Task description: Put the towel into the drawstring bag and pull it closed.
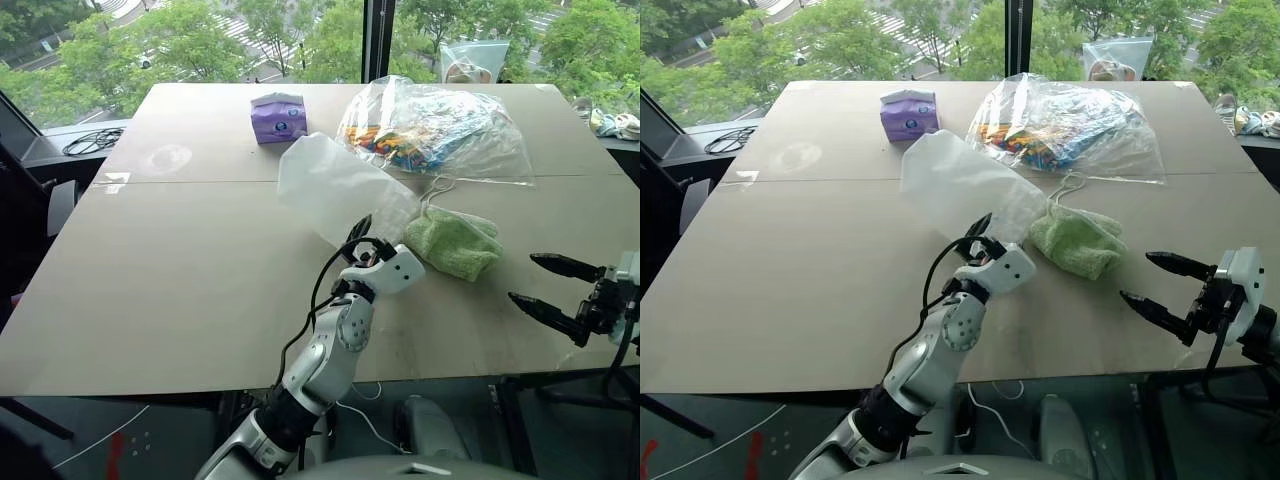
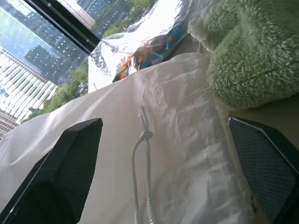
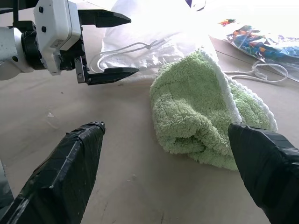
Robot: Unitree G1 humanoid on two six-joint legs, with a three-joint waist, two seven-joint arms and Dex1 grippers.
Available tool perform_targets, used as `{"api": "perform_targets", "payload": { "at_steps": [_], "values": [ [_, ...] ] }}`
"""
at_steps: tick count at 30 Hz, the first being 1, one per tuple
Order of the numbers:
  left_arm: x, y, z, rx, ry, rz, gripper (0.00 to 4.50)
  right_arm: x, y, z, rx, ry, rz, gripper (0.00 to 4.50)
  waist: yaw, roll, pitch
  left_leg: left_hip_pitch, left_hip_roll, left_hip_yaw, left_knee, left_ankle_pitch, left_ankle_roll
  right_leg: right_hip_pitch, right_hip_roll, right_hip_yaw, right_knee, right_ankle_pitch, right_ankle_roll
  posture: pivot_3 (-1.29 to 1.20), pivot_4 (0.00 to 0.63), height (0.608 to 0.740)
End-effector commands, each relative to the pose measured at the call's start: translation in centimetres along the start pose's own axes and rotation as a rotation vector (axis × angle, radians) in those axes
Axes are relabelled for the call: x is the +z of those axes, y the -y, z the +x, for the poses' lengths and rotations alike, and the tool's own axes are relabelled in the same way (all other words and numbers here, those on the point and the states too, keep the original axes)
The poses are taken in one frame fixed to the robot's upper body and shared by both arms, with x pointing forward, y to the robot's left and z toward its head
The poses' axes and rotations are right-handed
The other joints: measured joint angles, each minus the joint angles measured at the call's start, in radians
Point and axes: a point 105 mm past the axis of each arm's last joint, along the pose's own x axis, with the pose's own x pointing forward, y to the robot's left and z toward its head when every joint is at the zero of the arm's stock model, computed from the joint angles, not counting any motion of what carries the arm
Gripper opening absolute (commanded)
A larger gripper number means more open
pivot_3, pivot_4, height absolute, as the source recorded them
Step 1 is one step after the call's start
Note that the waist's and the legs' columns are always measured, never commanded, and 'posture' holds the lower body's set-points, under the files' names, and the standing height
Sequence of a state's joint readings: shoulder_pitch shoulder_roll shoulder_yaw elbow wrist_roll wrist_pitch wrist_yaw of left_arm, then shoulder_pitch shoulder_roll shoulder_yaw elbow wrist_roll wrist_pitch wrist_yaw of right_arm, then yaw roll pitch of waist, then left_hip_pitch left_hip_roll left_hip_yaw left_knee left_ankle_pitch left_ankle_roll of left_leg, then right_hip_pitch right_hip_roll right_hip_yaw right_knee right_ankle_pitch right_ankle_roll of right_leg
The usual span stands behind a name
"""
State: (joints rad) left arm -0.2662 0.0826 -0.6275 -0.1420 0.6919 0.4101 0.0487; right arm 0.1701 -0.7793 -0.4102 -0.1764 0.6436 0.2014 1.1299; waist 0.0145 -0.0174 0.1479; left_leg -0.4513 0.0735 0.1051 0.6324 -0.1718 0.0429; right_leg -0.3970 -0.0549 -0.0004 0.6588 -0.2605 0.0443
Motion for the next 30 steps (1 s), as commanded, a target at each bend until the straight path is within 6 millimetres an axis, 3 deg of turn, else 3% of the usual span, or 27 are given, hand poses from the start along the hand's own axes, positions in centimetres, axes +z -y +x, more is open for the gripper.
{"api": "perform_targets", "payload": {
  "at_steps": [1,10,13,16,19,21,27,30],
  "values": [
    [0.0,-0.2,0.3,0.031,-0.010,0.016,4.46,1.0,0.4,-0.6,-0.023,0.016,-0.055,4.50,0.000,0.000,0.000,0.000,0.000,0.000,0.000,0.000,0.000,0.000,0.000,0.000,0.000,0.000,0.000,0.00,0.150,0.740],
    [-1.8,-1.1,0.7,0.105,-0.091,-0.012,4.46,1.0,0.5,-0.6,-0.029,0.022,-0.059,4.50,0.000,0.000,0.000,0.000,0.000,0.000,0.000,0.000,0.000,0.000,0.000,0.000,0.000,0.000,0.000,0.00,0.150,0.740],
    [-1.8,-1.8,0.9,0.145,-0.088,-0.019,3.72,1.1,0.6,-0.3,-0.031,0.035,-0.058,4.50,0.000,0.000,0.000,0.000,0.000,0.000,0.000,0.000,0.000,0.000,0.000,0.000,0.000,0.000,0.000,0.00,0.150,0.740],
    [-1.8,-2.9,0.9,0.206,-0.080,-0.020,2.41,1.0,0.6,-0.1,-0.022,0.032,-0.060,4.50,0.000,0.000,0.000,-0.001,0.000,0.000,0.000,0.000,0.000,0.000,0.000,0.000,0.000,0.000,0.000,0.00,0.150,0.740],
    [-2.0,-3.2,1.0,0.221,-0.083,-0.016,0.80,0.9,0.6,0.0,-0.018,0.030,-0.062,4.50,0.000,0.000,0.000,-0.001,0.000,0.000,0.000,0.000,0.000,0.000,0.000,-0.001,0.000,0.000,0.000,0.00,0.150,0.740],
    [-2.3,-3.7,1.0,0.241,-0.087,-0.014,0.05,1.0,0.8,0.2,-0.028,0.037,-0.056,4.50,0.000,0.000,0.000,-0.001,0.000,0.000,0.000,0.000,0.000,0.000,0.000,-0.001,0.000,0.000,0.000,0.00,0.150,0.740],
    [-2.9,-7.0,0.9,0.372,-0.102,-0.063,0.05,0.4,1.4,3.0,-0.115,-0.028,-0.128,4.50,-0.003,0.000,0.000,0.000,0.000,0.000,0.000,0.000,0.000,0.000,0.000,-0.001,0.000,0.000,0.000,0.00,0.150,0.740],
    [-2.9,-8.9,0.8,0.436,-0.109,-0.075,0.05,-0.2,1.6,6.6,-0.195,-0.068,-0.152,4.50,-0.004,0.000,0.000,-0.001,0.000,0.000,0.000,0.000,0.000,-0.001,0.000,-0.001,0.000,0.000,0.000,0.00,0.150,0.740]
  ]
}}
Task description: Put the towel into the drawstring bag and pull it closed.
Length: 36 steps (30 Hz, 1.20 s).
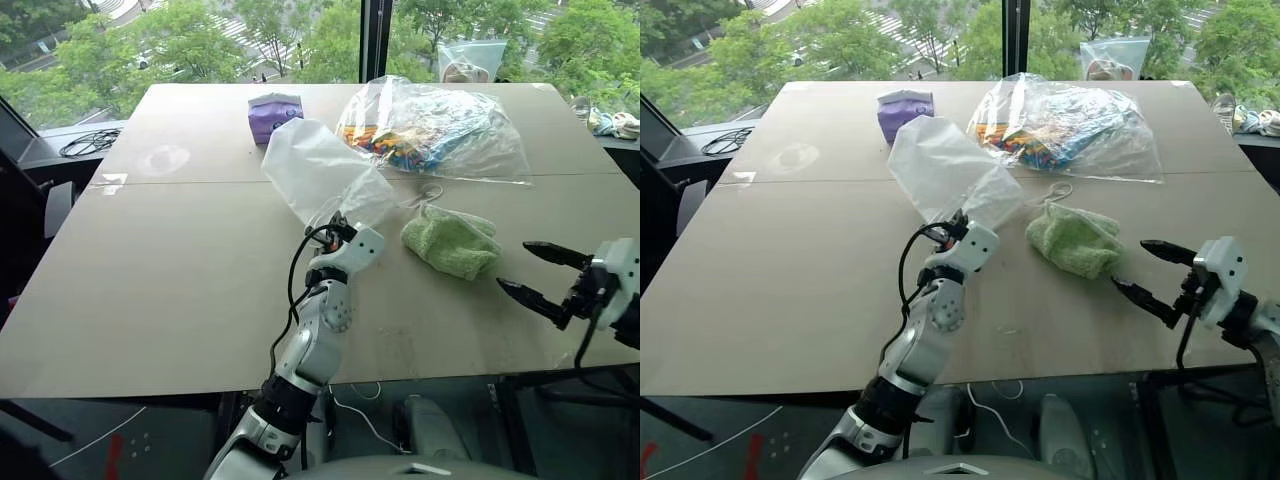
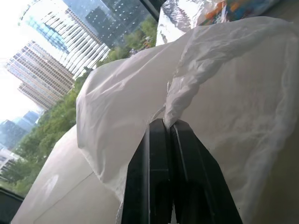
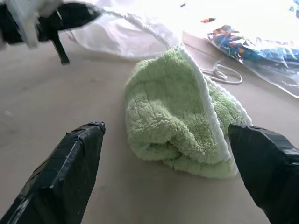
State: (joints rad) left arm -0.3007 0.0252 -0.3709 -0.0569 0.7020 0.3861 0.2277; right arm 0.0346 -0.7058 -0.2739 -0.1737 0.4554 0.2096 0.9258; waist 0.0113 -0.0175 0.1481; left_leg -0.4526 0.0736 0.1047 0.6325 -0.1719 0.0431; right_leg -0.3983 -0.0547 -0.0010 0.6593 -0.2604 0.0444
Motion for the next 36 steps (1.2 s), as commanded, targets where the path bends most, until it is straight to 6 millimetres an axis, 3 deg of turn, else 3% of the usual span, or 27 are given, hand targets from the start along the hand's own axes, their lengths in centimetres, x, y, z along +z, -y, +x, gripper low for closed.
{"api": "perform_targets", "payload": {
  "at_steps": [1,6,10,13,20,23,25,28,32,36],
  "values": [
    [1.9,-2.8,0.6,0.101,0.049,-0.049,0.05,0.9,0.0,3.7,-0.123,-0.018,-0.133,4.50,-0.001,0.000,0.000,0.000,0.000,0.000,0.000,0.000,0.000,0.000,0.000,0.000,0.000,0.000,0.000,0.00,0.150,0.740],
    [1.8,-4.2,1.1,0.126,0.027,-0.064,0.05,1.1,-1.1,7.1,-0.073,-0.027,-0.193,4.50,0.005,0.000,0.000,-0.005,-0.001,0.000,0.001,0.002,0.002,-0.004,0.000,-0.001,0.000,0.000,0.000,0.00,0.150,0.740],
    [1.6,-4.6,1.1,0.130,0.018,-0.060,0.05,-0.5,1.8,9.0,-0.189,-0.162,-0.240,4.50,0.002,0.000,0.000,-0.008,-0.001,0.000,0.003,0.003,0.005,-0.006,0.001,-0.001,0.001,0.000,0.001,0.00,0.150,0.740],
    [1.7,-4.8,1.0,0.126,0.020,-0.059,0.05,-1.2,4.3,9.3,-0.284,-0.247,-0.251,4.50,0.003,0.000,0.000,-0.008,-0.001,0.001,0.003,0.003,0.005,-0.006,0.002,-0.001,0.002,0.001,0.001,0.00,0.150,0.740],
    [1.2,-5.6,1.2,0.131,-0.017,-0.060,0.05,-5.5,5.1,8.2,-0.343,-0.538,0.107,4.50,0.006,-0.001,-0.002,-0.008,0.000,0.000,0.003,0.003,0.004,-0.005,0.002,-0.002,0.003,0.002,0.004,0.00,0.150,0.740],
    [1.1,-5.7,1.3,0.126,-0.027,-0.080,0.05,-8.2,3.0,8.1,-0.267,-0.667,0.311,4.50,0.004,-0.003,-0.004,-0.005,0.000,0.000,0.004,0.003,0.004,-0.002,0.000,-0.003,0.002,0.001,0.001,0.00,0.150,0.740],
    [1.1,-5.6,1.4,0.114,-0.039,-0.116,0.05,-8.9,1.6,8.2,-0.206,-0.702,0.393,4.50,0.006,-0.006,-0.007,0.000,0.000,-0.001,0.003,0.001,0.001,0.002,-0.001,-0.004,0.002,0.000,0.000,0.00,0.150,0.740],
    [1.4,-5.5,1.6,0.089,-0.043,-0.165,0.00,-9.2,0.4,8.2,-0.150,-0.726,0.443,3.68,0.005,-0.013,-0.016,0.000,0.000,-0.003,0.002,0.000,0.000,0.002,-0.003,-0.006,0.001,0.000,0.000,0.00,0.150,0.740],
    [2.0,-6.3,2.0,0.084,-0.045,-0.228,0.00,-9.0,-1.2,8.8,-0.081,-0.725,0.474,2.04,0.003,-0.017,-0.023,0.000,0.000,-0.003,0.001,0.000,0.000,0.002,-0.008,-0.007,0.001,0.000,0.000,0.00,0.150,0.740],
    [2.3,-6.8,2.2,0.083,-0.033,-0.217,0.00,-8.9,-1.4,9.3,-0.080,-0.708,0.460,0.55,0.001,-0.016,-0.026,0.000,0.000,-0.003,0.000,0.000,0.000,0.002,-0.008,-0.007,0.001,0.000,0.000,0.00,0.150,0.740]
  ]
}}
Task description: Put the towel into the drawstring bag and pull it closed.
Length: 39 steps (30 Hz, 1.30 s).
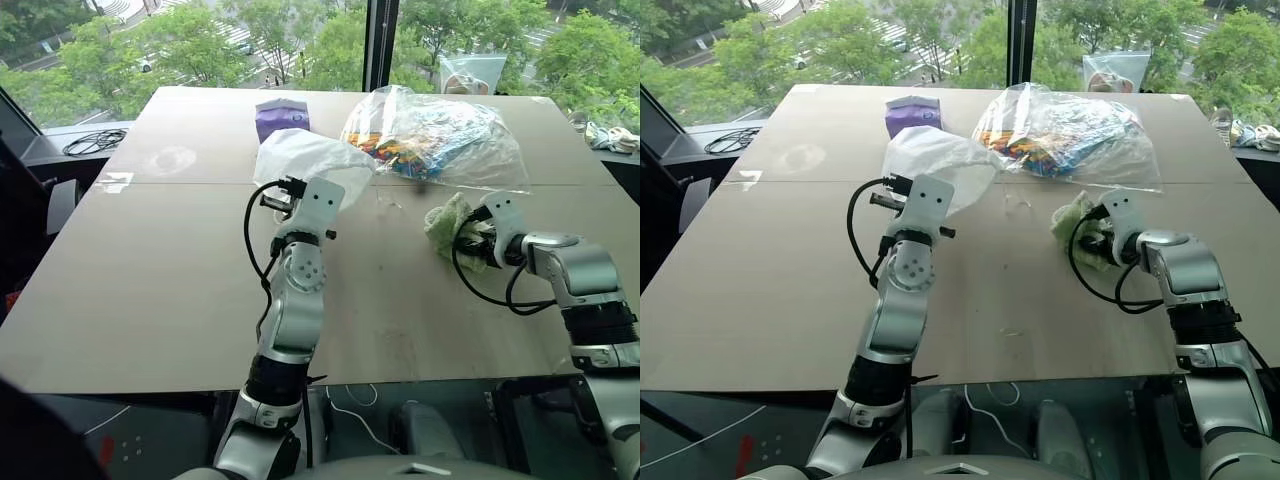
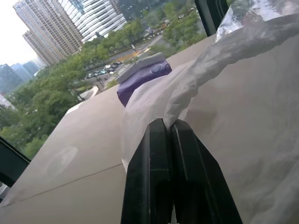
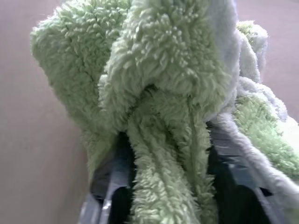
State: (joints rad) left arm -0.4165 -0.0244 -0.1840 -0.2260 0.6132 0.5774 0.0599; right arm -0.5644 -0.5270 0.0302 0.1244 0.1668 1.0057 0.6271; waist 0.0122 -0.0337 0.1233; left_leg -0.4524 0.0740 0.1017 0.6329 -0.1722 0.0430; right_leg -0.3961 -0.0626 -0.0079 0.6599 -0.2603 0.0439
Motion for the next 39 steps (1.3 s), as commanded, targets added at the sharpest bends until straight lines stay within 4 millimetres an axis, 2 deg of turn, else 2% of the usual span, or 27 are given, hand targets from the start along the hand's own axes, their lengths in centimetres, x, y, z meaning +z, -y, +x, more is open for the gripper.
{"api": "perform_targets", "payload": {
  "at_steps": [1,3,5,8,10,15,17,19,24,30,34,39],
  "values": [
    [1.7,-0.8,0.1,0.009,0.057,-0.016,0.00,-6.2,-2.3,2.0,0.089,-0.205,0.091,0.26,-0.001,0.000,-0.001,0.000,0.000,0.000,-0.001,0.000,0.000,0.000,0.000,0.000,0.000,0.000,0.000,0.00,0.150,0.740],
    [1.9,-0.6,0.0,-0.011,0.069,-0.006,0.00,-5.0,-2.6,2.0,0.105,-0.140,0.103,0.16,-0.002,0.000,-0.002,0.000,0.000,0.000,-0.001,0.000,0.000,0.000,0.000,0.000,-0.001,0.000,0.000,0.00,0.150,0.740],
    [2.2,-0.5,0.0,-0.025,0.085,0.006,0.00,-2.5,-3.7,1.5,0.173,-0.034,0.121,0.16,-0.005,0.000,-0.001,0.000,0.000,0.000,-0.002,0.000,0.000,0.000,0.000,0.000,-0.001,0.000,0.000,0.00,0.150,0.740],
    [2.5,-0.2,-0.1,-0.045,0.099,0.007,0.00,1.6,-7.1,-0.5,0.369,0.118,0.142,0.16,-0.018,0.003,0.001,-0.001,0.000,0.000,-0.003,0.000,0.000,-0.001,0.000,0.001,-0.001,0.000,0.000,0.00,0.150,0.740],
    [2.8,0.1,-0.1,-0.062,0.108,0.001,0.00,3.7,-9.0,-1.7,0.448,0.218,0.100,0.16,-0.030,0.007,0.003,-0.001,0.000,0.001,-0.005,0.000,0.000,-0.003,0.001,0.002,-0.001,0.000,0.000,0.00,0.150,0.740],
    [3.3,0.5,-0.4,-0.080,0.139,0.002,0.00,5.4,-11.8,-1.7,0.434,0.351,-0.054,0.16,-0.023,0.014,0.008,-0.014,-0.001,0.001,-0.004,0.003,0.005,-0.016,0.008,0.003,0.003,0.001,0.002,0.00,0.150,0.740],
    [3.4,0.5,-0.6,-0.090,0.140,-0.014,0.00,6.7,-12.6,-1.6,0.427,0.433,-0.041,0.16,-0.023,0.014,0.008,-0.016,-0.001,0.001,-0.002,0.003,0.005,-0.016,0.009,0.003,0.002,0.002,0.004,0.00,0.150,0.740],
    [3.5,0.5,-0.8,-0.096,0.143,-0.019,0.00,7.8,-12.3,-1.3,0.379,0.486,0.003,0.16,-0.022,0.014,0.008,-0.016,-0.001,0.002,-0.001,0.003,0.005,-0.016,0.009,0.003,0.001,0.002,0.004,0.00,0.150,0.740],
    [3.8,0.9,-1.4,-0.149,0.156,-0.088,0.00,9.2,-11.6,-0.7,0.301,0.541,0.054,0.16,-0.022,0.014,0.009,-0.016,-0.001,0.002,0.000,0.003,0.005,-0.016,0.009,0.003,0.002,0.002,0.005,0.00,0.150,0.740],
    [4.0,1.7,-2.6,-0.211,0.180,-0.125,0.00,9.6,-10.4,0.0,0.225,0.556,0.116,0.16,-0.024,0.015,0.009,-0.016,-0.001,0.002,0.000,0.003,0.005,-0.016,0.010,0.003,0.002,0.002,0.004,0.00,0.150,0.740],
    [4.4,1.9,-2.9,-0.237,0.198,-0.151,0.00,9.3,-11.4,0.5,0.236,0.535,0.010,0.16,-0.025,0.016,0.010,-0.016,-0.001,0.002,0.000,0.003,0.005,-0.016,0.010,0.003,0.002,0.002,0.004,0.00,0.150,0.740],
    [4.7,2.5,-3.3,-0.289,0.194,-0.214,0.00,8.3,-13.2,1.0,0.215,0.527,-0.366,0.16,-0.025,0.016,0.010,-0.016,-0.001,0.002,0.000,0.003,0.005,-0.016,0.011,0.003,0.002,0.002,0.004,0.00,0.150,0.740]
  ]
}}
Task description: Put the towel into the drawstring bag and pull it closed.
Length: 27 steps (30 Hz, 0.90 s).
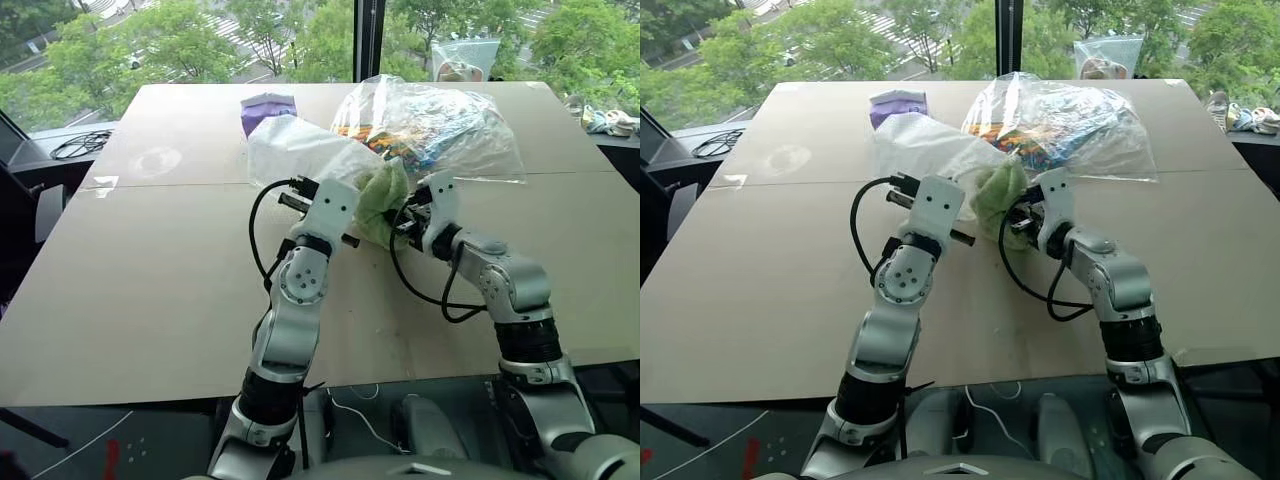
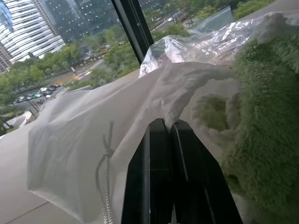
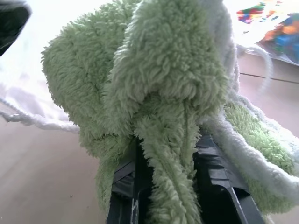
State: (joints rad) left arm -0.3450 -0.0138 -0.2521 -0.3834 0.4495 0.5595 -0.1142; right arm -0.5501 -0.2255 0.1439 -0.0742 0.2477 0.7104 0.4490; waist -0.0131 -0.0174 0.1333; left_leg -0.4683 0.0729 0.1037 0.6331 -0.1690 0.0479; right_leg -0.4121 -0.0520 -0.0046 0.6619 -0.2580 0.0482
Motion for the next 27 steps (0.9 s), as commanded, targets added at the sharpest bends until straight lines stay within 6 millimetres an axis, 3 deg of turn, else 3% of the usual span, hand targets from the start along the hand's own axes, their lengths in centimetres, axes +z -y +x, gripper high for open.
{"api": "perform_targets", "payload": {
  "at_steps": [1,8,10,17,20,24,27],
  "values": [
    [2.1,0.5,-0.6,-0.036,0.080,-0.058,0.00,0.8,-1.4,0.1,0.050,0.034,-0.280,0.16,0.001,0.000,0.000,0.000,0.000,0.000,0.000,0.000,0.000,0.000,0.000,0.000,0.000,0.000,0.000,0.00,0.150,0.740],
    [2.2,1.0,-0.8,-0.068,0.082,-0.082,0.00,0.6,-2.3,0.5,0.088,0.027,-0.575,0.16,0.001,0.000,0.000,0.000,0.000,0.000,0.000,0.000,0.000,0.000,0.001,0.000,0.000,0.000,0.000,0.00,0.150,0.740],
    [2.2,1.4,-0.9,-0.087,0.076,-0.096,0.00,1.3,-1.8,0.8,0.049,0.045,-0.540,0.16,0.001,0.000,0.001,0.000,0.000,0.000,0.001,0.000,0.000,0.000,0.001,0.001,0.000,0.000,0.000,0.00,0.150,0.740],
    [2.0,2.1,-1.3,-0.135,0.070,-0.107,0.00,5.0,1.8,0.9,-0.067,0.230,0.245,0.16,0.003,0.000,0.001,0.000,0.002,0.000,0.001,0.000,0.000,0.000,0.002,0.001,0.001,0.000,0.000,0.00,0.150,0.740],
    [1.8,1.9,-1.3,-0.137,0.065,-0.113,0.00,6.6,1.1,0.3,0.063,0.323,0.593,0.16,0.003,0.000,0.001,0.000,0.002,0.000,0.001,0.000,0.000,0.001,0.001,0.001,0.001,0.000,0.000,0.00,0.150,0.740],
    [1.9,2.3,-1.3,-0.177,0.077,-0.133,0.00,7.8,-0.4,0.1,0.207,0.352,0.842,0.16,0.000,0.001,0.002,0.000,0.002,0.000,0.000,0.000,0.000,0.001,0.001,0.001,0.001,0.000,0.000,0.00,0.150,0.740],
    [2.8,3.6,-1.3,-0.298,0.118,-0.237,0.00,8.5,-1.6,0.6,0.292,0.357,1.081,0.16,0.000,0.004,0.003,0.000,0.002,0.000,0.000,0.000,0.000,0.000,0.001,0.000,0.001,0.000,0.000,0.00,0.150,0.740]
  ]
}}
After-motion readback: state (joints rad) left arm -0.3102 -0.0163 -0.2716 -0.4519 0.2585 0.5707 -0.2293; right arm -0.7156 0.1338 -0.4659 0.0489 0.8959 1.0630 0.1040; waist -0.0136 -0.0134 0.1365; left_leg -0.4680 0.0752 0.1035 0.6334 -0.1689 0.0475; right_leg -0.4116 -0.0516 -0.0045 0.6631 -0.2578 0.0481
